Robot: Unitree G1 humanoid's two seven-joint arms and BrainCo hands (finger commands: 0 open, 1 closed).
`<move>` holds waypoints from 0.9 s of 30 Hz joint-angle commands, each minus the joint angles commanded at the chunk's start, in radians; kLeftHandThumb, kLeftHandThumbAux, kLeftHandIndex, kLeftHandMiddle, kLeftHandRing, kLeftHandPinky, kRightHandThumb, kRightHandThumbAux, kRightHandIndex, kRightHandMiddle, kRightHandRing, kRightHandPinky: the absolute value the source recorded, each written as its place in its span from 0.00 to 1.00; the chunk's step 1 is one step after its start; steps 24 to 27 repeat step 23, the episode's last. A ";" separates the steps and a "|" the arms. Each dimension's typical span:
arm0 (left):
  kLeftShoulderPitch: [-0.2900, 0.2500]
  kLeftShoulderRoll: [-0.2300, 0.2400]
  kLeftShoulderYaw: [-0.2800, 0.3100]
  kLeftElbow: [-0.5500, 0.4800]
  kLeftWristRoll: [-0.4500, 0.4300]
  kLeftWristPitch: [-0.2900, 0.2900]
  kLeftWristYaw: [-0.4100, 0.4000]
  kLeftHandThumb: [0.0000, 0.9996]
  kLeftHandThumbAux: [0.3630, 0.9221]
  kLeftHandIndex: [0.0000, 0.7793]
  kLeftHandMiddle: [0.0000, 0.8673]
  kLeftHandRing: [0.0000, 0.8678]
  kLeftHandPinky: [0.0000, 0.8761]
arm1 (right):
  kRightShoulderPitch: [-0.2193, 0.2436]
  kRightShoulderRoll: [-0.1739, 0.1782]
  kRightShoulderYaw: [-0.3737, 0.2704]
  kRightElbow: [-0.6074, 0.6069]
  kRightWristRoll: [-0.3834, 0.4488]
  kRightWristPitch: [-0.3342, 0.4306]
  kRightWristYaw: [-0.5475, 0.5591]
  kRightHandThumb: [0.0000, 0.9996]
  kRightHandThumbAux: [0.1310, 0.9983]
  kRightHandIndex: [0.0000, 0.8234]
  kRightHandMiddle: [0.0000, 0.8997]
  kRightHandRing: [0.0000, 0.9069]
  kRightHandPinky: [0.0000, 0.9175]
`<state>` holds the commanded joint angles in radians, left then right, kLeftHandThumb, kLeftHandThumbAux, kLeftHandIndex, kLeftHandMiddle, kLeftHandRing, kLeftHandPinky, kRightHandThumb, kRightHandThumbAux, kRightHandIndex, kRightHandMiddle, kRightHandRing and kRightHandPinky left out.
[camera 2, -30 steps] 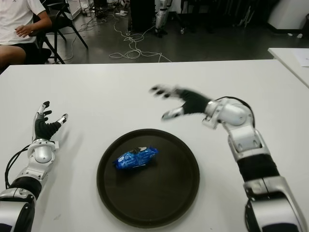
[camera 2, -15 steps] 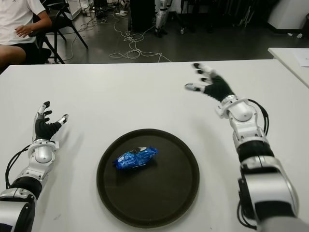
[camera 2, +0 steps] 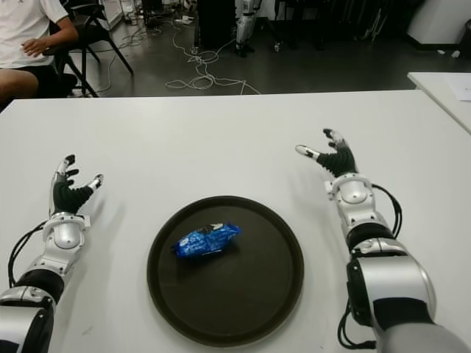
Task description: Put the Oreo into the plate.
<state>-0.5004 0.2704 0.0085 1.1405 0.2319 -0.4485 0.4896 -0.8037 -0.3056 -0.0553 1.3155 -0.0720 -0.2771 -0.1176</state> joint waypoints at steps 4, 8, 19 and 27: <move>0.001 -0.001 0.002 -0.003 -0.004 -0.007 -0.003 0.23 0.63 0.09 0.16 0.18 0.19 | -0.002 0.005 -0.028 0.001 0.011 0.008 -0.021 0.00 0.54 0.06 0.04 0.03 0.00; 0.000 -0.002 0.007 -0.004 -0.010 -0.011 -0.009 0.24 0.64 0.10 0.17 0.18 0.21 | -0.003 0.007 -0.036 0.001 0.002 0.011 -0.034 0.00 0.55 0.06 0.04 0.02 0.00; -0.007 0.000 0.007 0.001 -0.009 -0.009 -0.012 0.25 0.65 0.10 0.17 0.19 0.22 | -0.001 0.014 -0.059 0.006 0.005 0.042 -0.028 0.00 0.54 0.07 0.05 0.02 0.00; -0.009 0.003 0.005 0.005 -0.008 -0.008 -0.015 0.25 0.65 0.10 0.17 0.20 0.24 | 0.001 0.015 -0.051 0.006 -0.011 0.044 -0.032 0.00 0.54 0.07 0.06 0.03 0.00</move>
